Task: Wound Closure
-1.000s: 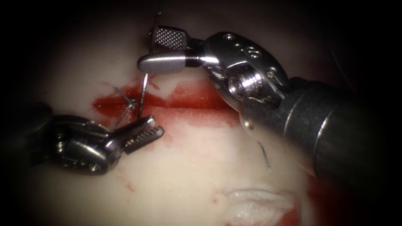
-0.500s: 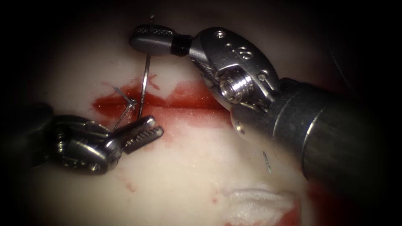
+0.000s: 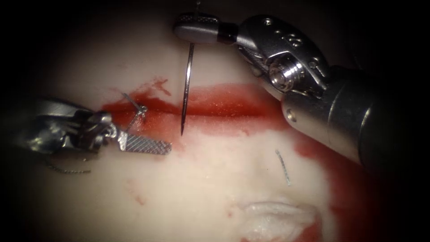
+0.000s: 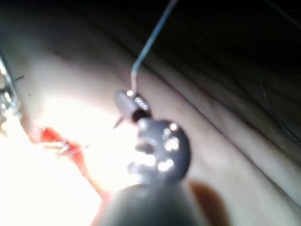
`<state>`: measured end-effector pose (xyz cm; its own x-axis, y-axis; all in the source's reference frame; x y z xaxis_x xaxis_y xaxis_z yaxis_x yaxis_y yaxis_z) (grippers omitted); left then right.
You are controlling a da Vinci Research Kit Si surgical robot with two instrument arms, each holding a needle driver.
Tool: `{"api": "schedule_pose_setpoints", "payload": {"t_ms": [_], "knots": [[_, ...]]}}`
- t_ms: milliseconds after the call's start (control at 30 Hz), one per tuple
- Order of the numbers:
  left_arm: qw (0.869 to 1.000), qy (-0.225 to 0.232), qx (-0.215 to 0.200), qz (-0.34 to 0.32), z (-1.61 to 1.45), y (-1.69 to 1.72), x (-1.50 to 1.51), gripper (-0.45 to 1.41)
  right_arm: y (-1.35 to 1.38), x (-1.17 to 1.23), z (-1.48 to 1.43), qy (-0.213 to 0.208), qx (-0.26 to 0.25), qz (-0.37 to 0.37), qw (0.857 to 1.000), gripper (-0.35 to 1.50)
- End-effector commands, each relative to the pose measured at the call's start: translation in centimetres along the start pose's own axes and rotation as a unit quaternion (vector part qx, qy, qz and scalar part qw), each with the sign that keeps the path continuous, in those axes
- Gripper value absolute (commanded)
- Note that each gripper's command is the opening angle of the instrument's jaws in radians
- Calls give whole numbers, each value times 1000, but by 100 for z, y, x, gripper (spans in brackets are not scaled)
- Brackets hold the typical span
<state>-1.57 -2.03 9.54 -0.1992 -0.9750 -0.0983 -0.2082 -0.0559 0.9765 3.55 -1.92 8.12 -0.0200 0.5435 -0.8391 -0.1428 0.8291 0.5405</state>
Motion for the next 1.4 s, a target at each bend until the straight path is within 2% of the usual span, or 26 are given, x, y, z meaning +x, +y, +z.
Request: {"api": "schedule_pose_setpoints", "payload": {"t_ms": [33,100,167,200,233,267,300,333,367,433,467,500,533,567,600,633,733,900,1033,1300,1400], "knots": [[999,8,-13,43,7,-2,-11,128,19,6,1,7,-3,-30,1000,-35],[996,18,-40,72,3,1,-15,131,28,8,-5,31,-4,-59,998,-35],[995,22,-55,77,2,4,-18,124,36,10,-10,61,-4,-82,995,-35],[995,26,-63,77,1,4,-20,98,41,11,-13,82,-7,-94,992,-35],[994,31,-67,79,1,4,-21,81,44,12,-16,94,-10,-93,991,-35],[992,36,-75,94,2,4,-22,72,47,12,-18,101,-16,-92,990,-35],[981,59,-102,152,3,5,-22,0,54,14,-23,109,-51,-83,989,-35],[978,70,-123,152,4,6,-22,-33,57,15,-24,107,-63,-80,989,-35],[971,75,-161,160,5,6,-22,-45,60,17,-24,104,-77,-81,988,-35],[943,84,-236,221,9,8,-23,-45,62,19,-23,101,-71,-86,989,-35],[923,105,-277,245,12,10,-22,-45,63,21,-21,96,-71,-149,982,-35],[907,127,-298,271,14,10,-20,-45,63,21,-20,89,-74,-226,967,-35],[873,168,-323,325,18,13,-16,-45,60,20,-18,81,-76,-286,952,-35],[855,187,-329,355,21,17,-12,-45,57,18,-16,82,-73,-288,951,-35],[828,212,-327,403,24,25,-4,-45,54,15,-14,81,-70,-289,951,-35],[821,222,-320,416,26,29,-1,-45,53,14,-13,81,-66,-290,951,-35],[812,238,-313,431,37,45,9,-45,50,12,-7,83,-50,-298,950,-35],[807,237,-319,437,50,64,18,-45,45,10,-5,84,-42,-308,947,-35],[795,228,-337,449,49,75,24,-45,39,7,-2,87,-23,-309,947,-35],[800,225,-360,424,43,89,28,-45,27,-5,10,89,-9,-311,946,-35],[796,226,-374,418,38,99,33,-45,26,-5,12,87,-8,-311,947,-35]]}}
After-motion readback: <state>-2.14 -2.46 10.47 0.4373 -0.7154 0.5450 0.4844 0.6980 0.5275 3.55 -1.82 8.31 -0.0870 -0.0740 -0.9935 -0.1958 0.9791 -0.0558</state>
